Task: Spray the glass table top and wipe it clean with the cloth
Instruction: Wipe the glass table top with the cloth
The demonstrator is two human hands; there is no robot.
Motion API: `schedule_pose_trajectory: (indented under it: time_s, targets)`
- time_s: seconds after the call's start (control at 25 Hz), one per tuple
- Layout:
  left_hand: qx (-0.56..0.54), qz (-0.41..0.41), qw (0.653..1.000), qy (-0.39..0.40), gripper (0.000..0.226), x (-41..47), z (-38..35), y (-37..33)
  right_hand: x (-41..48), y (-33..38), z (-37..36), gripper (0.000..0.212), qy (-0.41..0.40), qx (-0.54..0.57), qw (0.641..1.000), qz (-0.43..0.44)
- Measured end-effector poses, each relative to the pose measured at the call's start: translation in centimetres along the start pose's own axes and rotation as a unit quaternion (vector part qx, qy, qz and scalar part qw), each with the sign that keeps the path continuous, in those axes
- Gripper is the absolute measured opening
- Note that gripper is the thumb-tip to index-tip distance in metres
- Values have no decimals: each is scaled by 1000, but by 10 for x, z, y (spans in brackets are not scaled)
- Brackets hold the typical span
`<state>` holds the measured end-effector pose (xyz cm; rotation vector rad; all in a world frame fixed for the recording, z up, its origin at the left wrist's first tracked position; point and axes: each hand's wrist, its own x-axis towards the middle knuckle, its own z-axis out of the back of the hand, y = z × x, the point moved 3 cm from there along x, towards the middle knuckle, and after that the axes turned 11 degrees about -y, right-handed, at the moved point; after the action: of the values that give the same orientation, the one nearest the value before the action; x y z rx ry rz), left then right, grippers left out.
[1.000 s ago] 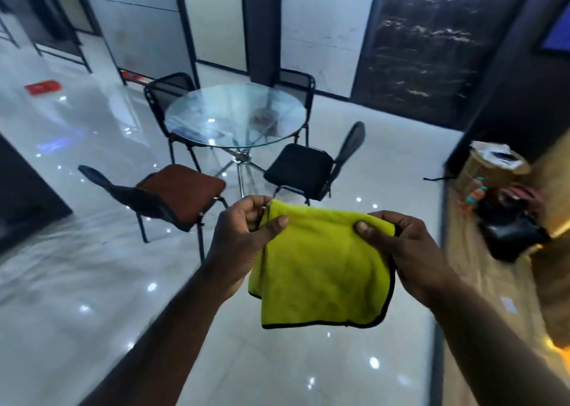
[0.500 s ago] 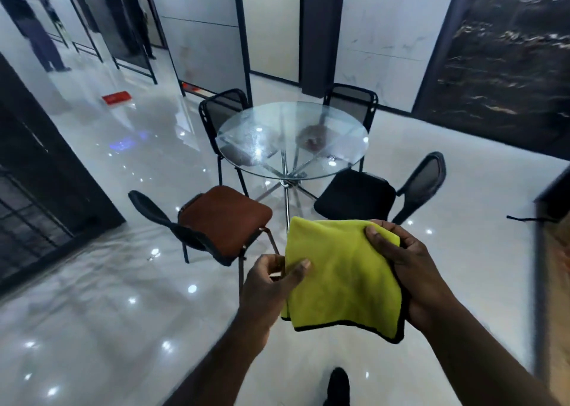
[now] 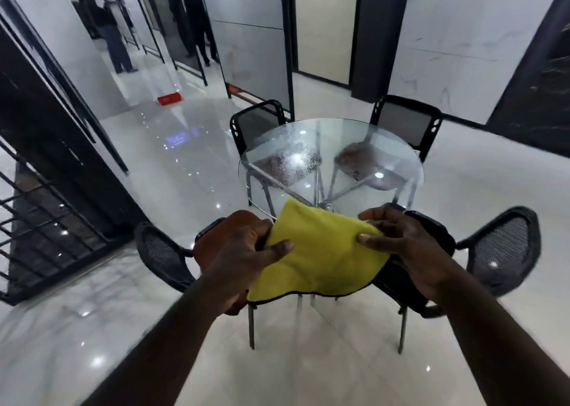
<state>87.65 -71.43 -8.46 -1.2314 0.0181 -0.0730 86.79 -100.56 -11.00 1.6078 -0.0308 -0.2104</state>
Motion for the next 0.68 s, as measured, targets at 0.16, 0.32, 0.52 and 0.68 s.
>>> schedule_pose_trajectory:
  time_s: [0.16,0.32,0.52,0.68]
  targets:
    - [188,-106,975,57,39,77,-2,5,87,7,-51,85,150,-143,978,20]
    - [286,-160,942,72,35,152,14,18,164,5,-103,41,117,-172,976,61]
    - [285,-197,921,176,39,235,31,62,231,-2,-94,35,10,-119,992,39]
    - [170,-175,970,-12,57,312,24,51,278,8,-86,10,-8,-20,1000,11]
